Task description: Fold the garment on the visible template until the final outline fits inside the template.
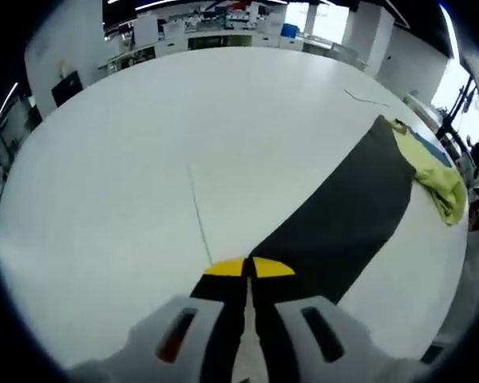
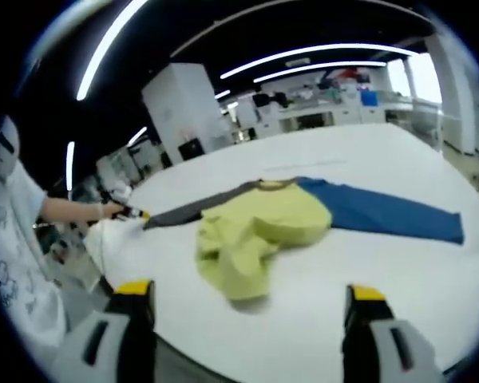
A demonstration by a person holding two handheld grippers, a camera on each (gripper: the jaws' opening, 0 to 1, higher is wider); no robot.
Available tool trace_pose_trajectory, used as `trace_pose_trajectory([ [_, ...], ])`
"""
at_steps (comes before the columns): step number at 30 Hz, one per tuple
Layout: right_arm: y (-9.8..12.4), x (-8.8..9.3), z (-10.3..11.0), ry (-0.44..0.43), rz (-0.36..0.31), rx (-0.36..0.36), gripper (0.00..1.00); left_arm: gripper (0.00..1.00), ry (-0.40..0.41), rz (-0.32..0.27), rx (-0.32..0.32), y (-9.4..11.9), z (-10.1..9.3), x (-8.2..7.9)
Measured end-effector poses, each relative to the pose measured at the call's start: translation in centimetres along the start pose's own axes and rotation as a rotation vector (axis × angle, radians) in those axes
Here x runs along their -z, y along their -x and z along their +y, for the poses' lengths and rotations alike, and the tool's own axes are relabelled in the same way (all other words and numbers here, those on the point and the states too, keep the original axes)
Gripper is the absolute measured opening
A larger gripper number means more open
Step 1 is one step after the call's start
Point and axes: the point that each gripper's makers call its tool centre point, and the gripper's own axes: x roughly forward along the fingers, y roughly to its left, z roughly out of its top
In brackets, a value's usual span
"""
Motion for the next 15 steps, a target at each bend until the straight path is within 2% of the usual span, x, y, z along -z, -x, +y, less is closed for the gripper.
trace_pose_trajectory([
  [7,0.13,0.02,-0.09,-0.007,-0.007,0.000,0.99,0.00,-0.021,0.001,-0.006,-0.02,0.32,0.07],
  [9,0.17,0.01,-0.14,-0.006,-0.008,0.000,0.99,0.00,-0.051,-0.006,-0.004,0.08,0.17,0.11],
  [12,0.24,0.00,-0.10,-0.007,-0.011,0.001,0.99,0.00,-0.093,-0.032,0.005,0.04,0.00,-0.10],
  [13,0.28,0.04,-0.04,-0.009,-0.010,0.001,0.99,0.01,-0.085,-0.038,0.009,0.28,-0.13,0.06],
  [15,0.35,0.15,0.03,-0.006,-0.006,0.001,0.99,0.10,-0.070,-0.089,0.046,0.18,-0.28,-0.65],
])
